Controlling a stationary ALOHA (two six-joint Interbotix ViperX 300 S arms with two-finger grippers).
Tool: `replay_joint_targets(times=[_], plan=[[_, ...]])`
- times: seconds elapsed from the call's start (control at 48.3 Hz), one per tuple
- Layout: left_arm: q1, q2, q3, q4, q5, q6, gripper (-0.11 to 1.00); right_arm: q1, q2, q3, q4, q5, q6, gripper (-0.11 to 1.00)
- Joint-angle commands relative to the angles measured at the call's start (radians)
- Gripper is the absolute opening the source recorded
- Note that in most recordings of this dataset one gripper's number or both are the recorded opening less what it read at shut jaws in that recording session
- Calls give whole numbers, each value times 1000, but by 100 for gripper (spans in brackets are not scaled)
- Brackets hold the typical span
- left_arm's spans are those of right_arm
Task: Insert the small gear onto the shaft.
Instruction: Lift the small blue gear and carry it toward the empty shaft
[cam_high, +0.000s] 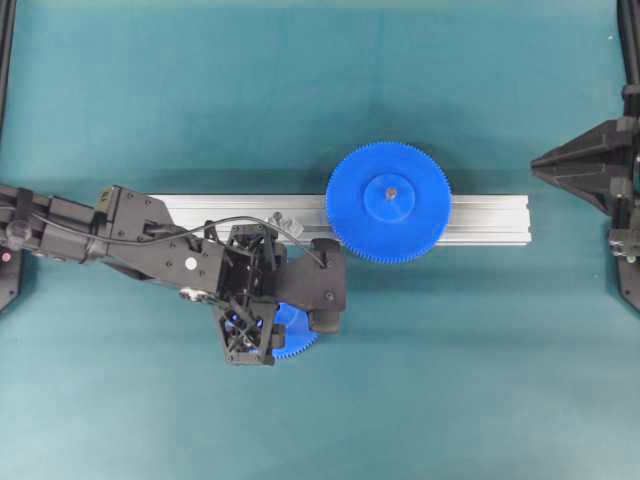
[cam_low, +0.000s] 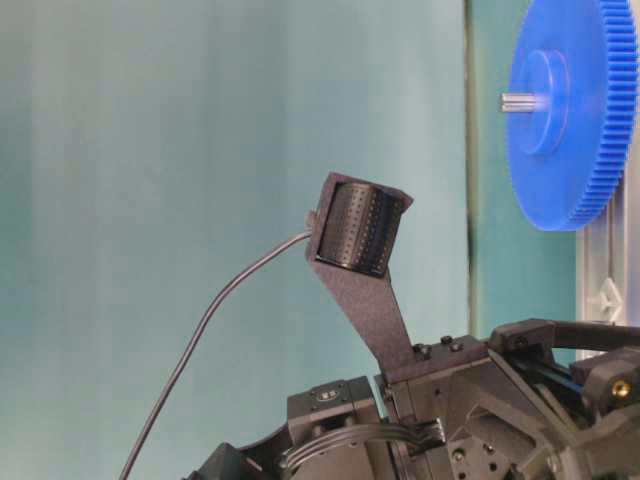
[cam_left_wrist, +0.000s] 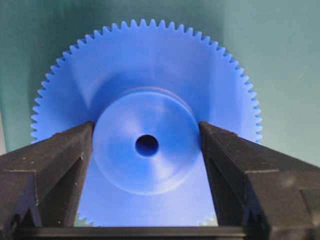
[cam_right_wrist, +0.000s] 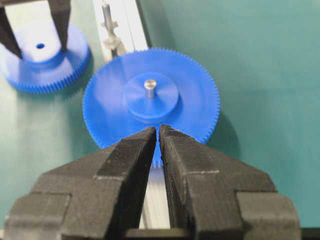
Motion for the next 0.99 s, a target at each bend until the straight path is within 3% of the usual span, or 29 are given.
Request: replay_joint_targets(times=[0.0,0.331,0.829,0.974], plan=[[5,-12,2,3,5,2,71,-2,5,-8,2,-9,8,27],[5,-86,-11,5,12,-3,71,-3,-2,0,2,-9,8,27],[32,-219,-101,8,130,5,71,-3,-40,17,2,-18,8,27],[71,-268,-98,8,140,52,71,-3,-40,17,2,-28,9,27]])
